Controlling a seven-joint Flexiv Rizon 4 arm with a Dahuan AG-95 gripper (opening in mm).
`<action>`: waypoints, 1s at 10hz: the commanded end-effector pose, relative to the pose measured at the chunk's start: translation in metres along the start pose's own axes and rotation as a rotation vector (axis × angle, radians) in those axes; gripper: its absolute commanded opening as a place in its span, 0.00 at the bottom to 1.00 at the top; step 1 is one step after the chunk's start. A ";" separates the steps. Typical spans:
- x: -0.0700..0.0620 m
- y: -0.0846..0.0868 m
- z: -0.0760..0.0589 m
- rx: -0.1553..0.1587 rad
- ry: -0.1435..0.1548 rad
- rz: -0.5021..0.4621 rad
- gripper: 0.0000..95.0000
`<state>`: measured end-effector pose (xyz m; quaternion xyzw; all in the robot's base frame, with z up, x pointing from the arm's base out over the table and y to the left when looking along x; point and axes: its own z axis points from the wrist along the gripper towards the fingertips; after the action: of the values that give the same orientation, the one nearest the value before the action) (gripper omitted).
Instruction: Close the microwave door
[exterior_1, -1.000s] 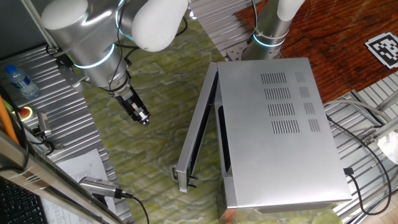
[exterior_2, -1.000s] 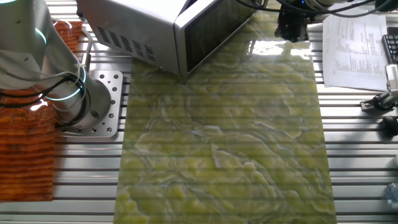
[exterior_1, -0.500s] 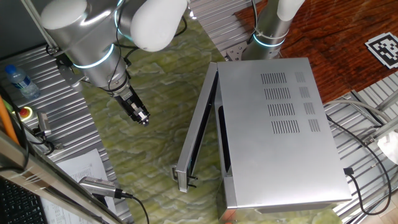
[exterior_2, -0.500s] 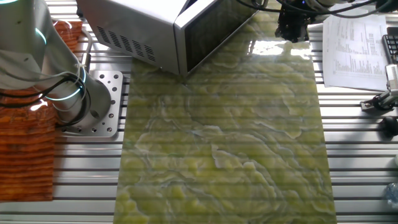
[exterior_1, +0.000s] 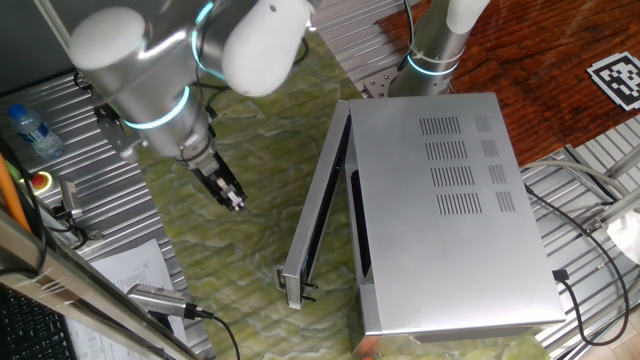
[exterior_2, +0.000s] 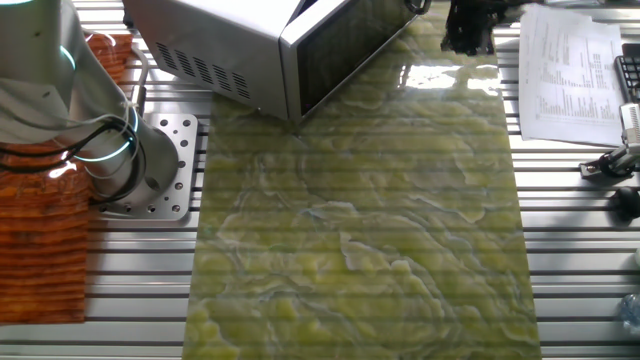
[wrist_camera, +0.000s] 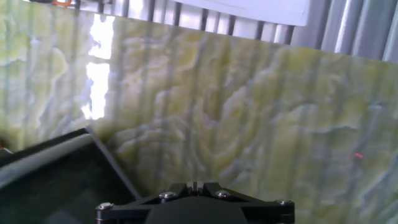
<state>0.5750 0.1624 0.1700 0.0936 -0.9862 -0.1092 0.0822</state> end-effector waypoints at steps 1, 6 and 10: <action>0.006 0.021 0.004 -0.036 -0.018 -0.050 0.00; 0.013 0.062 0.019 -0.052 -0.040 -0.008 0.00; 0.017 0.068 0.020 -0.031 -0.049 0.000 0.00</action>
<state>0.5416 0.2270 0.1696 0.0786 -0.9851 -0.1418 0.0572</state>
